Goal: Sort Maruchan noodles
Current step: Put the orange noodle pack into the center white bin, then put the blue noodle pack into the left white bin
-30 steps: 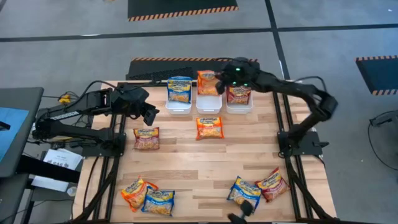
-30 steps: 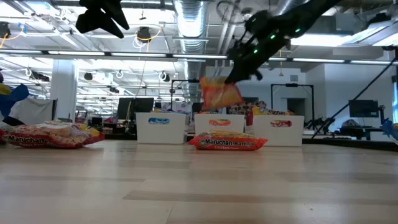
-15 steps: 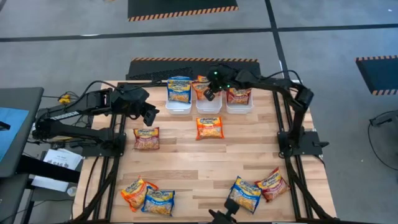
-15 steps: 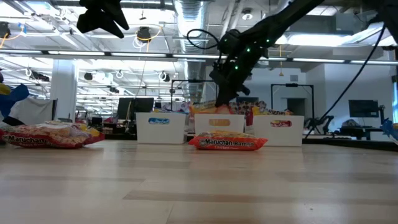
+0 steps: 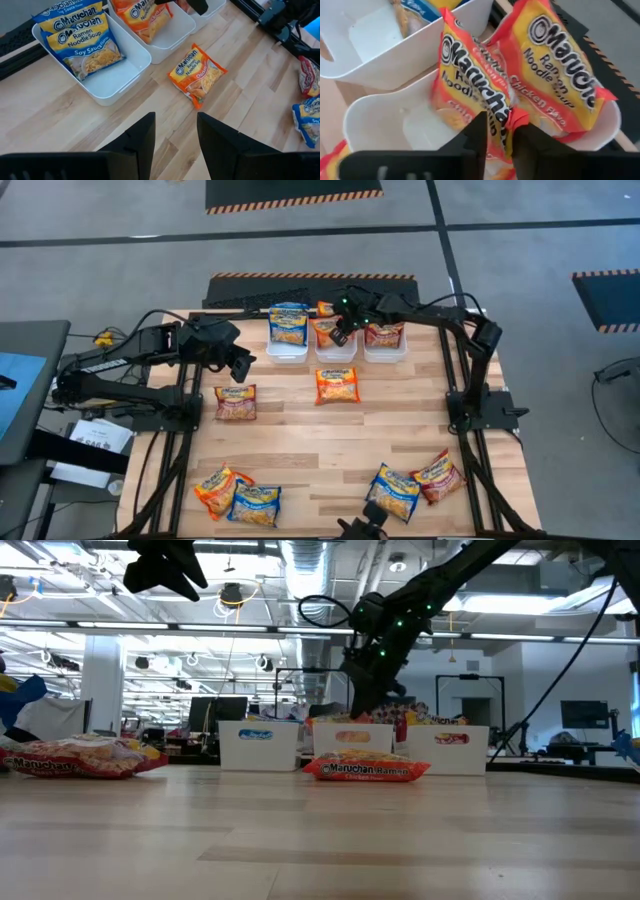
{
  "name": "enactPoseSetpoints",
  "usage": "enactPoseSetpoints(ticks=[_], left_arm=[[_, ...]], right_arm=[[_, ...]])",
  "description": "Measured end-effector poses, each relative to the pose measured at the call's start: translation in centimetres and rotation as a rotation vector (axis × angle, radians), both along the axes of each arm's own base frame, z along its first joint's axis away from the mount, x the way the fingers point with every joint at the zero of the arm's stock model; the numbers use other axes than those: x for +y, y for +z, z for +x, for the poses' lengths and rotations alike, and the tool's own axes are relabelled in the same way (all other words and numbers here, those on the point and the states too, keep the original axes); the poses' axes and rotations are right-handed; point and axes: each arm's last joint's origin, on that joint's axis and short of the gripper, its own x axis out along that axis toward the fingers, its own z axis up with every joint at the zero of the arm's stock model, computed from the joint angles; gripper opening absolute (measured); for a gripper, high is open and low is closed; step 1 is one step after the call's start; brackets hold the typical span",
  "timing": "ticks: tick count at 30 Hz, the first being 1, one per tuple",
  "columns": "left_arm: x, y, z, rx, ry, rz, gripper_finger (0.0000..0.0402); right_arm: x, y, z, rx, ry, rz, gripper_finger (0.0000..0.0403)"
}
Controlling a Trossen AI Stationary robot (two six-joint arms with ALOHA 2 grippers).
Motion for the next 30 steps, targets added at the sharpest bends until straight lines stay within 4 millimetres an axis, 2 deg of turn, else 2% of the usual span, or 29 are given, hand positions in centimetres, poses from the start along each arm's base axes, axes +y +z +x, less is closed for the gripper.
enactPoseSetpoints(ticks=[6,12,20,24,28,30], left_arm=[[0.0,0.0,0.0,0.0,0.0,0.0,0.013],[0.0,0.0,0.0,0.0,-0.001,-0.001,0.013],[-0.9,-0.2,0.1,-0.028,-0.121,-0.189,0.013],[-2.1,-0.5,0.0,0.009,-0.228,-0.282,0.013],[-3.7,-1.0,-0.3,0.072,-0.262,-0.366,0.013],[-4.7,-1.3,0.2,0.105,-0.294,-0.394,0.013]], right_arm=[[-0.2,0.2,-0.3,0.044,-0.067,-0.063,0.0165],[-0.3,2.2,-0.7,0.038,-0.072,-0.065,0.0202],[0.1,7.5,-0.5,0.089,-0.006,-0.074,0.0207],[1.2,10.4,-0.7,0.153,0.082,-0.088,0.0202],[2.4,12.7,-1.3,0.21,0.124,-0.065,0.0193],[2.9,13.7,-1.6,0.229,0.135,-0.055,0.0189]])
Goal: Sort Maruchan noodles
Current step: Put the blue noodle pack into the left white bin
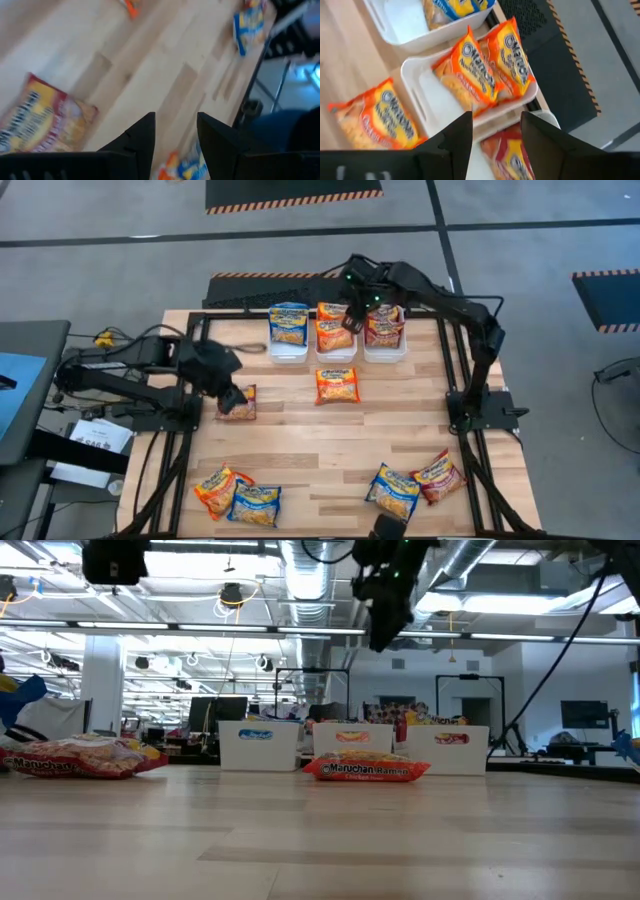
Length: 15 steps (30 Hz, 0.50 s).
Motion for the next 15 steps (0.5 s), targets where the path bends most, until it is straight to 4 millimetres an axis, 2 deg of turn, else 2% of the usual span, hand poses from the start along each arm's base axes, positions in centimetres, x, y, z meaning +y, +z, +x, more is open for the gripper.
enactPoseSetpoints(ticks=[8,15], left_arm=[[-3.6,-1.7,2.0,0.108,-0.161,-0.008,0.013],[-6.4,-4.3,4.4,0.246,-0.371,-0.024,0.0134]], right_arm=[[2.8,3.5,-0.3,0.001,0.052,0.008,0.0177],[7.3,6.9,-0.2,-0.074,0.072,0.036,0.0175]])
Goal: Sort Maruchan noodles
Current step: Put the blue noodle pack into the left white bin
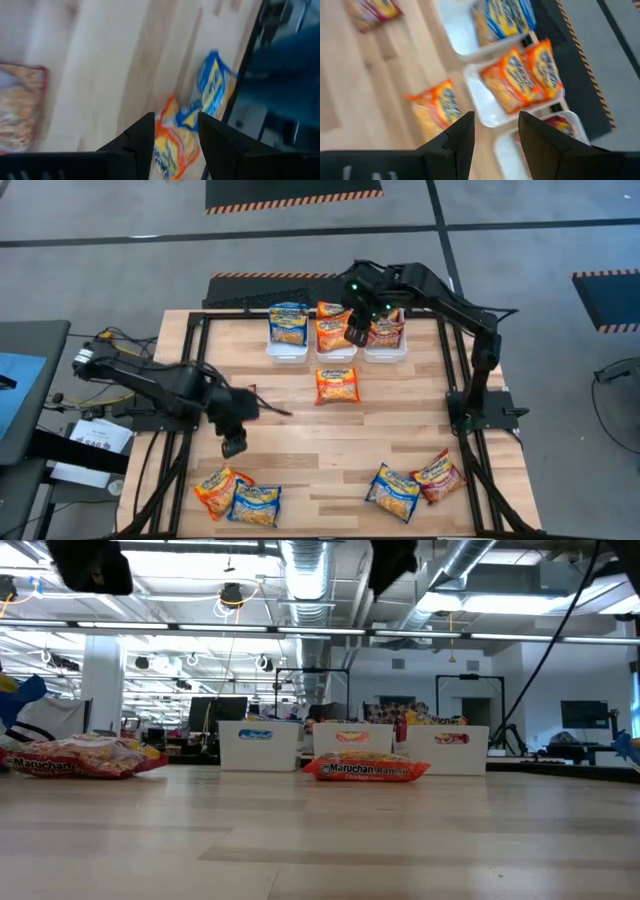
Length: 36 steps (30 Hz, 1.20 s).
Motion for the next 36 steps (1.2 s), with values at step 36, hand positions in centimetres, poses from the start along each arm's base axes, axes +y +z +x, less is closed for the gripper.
enactPoseSetpoints(ticks=[36], left_arm=[[-8.2,-13.9,8.1,0.163,-0.562,-0.081,0.0146]], right_arm=[[17.4,2.2,0.7,-0.194,0.006,0.106,0.0175]])
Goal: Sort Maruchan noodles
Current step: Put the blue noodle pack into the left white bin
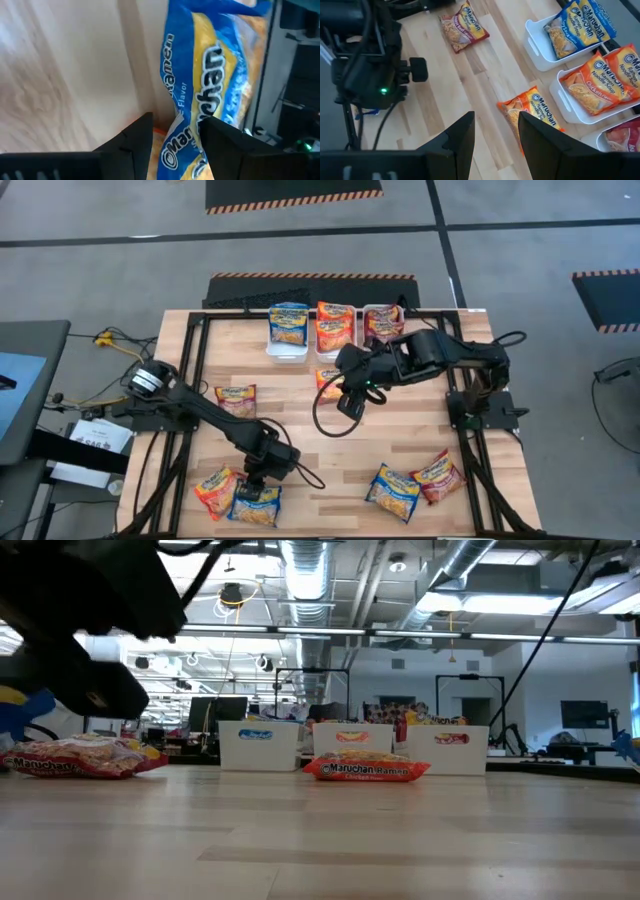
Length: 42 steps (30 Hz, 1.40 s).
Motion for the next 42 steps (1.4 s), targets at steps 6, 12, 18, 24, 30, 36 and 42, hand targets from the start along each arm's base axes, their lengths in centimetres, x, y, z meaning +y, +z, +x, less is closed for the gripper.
enactPoseSetpoints(ticks=[6,12,18,24,30,36,42], left_arm=[[-0.7,-1.5,0.8,0.007,0.004,-0.047,0.0145],[-1.4,-2.1,0.5,0.026,-0.02,-0.059,0.0087],[-1.6,-2.0,0.5,0.024,-0.034,-0.076,0.0006],[-0.7,-1.4,0.7,0.014,-0.035,-0.102,0.0],[1.0,0.9,1.0,-0.065,-0.012,-0.116,0.0],[3.5,3.4,0.9,-0.136,0.028,-0.105,0.0],[6.7,5.7,0.8,-0.226,0.097,-0.077,0.0]], right_arm=[[0.2,0.0,0.0,0.001,0.005,0.0,0.0175],[0.0,0.0,0.0,-0.003,-0.024,-0.042,0.0175],[0.0,0.0,-0.1,-0.001,-0.029,-0.051,0.0175],[-0.2,0.0,-0.1,-0.001,-0.05,-0.081,0.0175],[-1.6,-0.1,0.0,0.016,-0.088,-0.093,0.0175],[-4.6,-0.1,0.0,0.056,-0.123,-0.137,0.0175],[-7.9,1.7,-1.6,0.008,-0.158,-0.185,0.0175]])
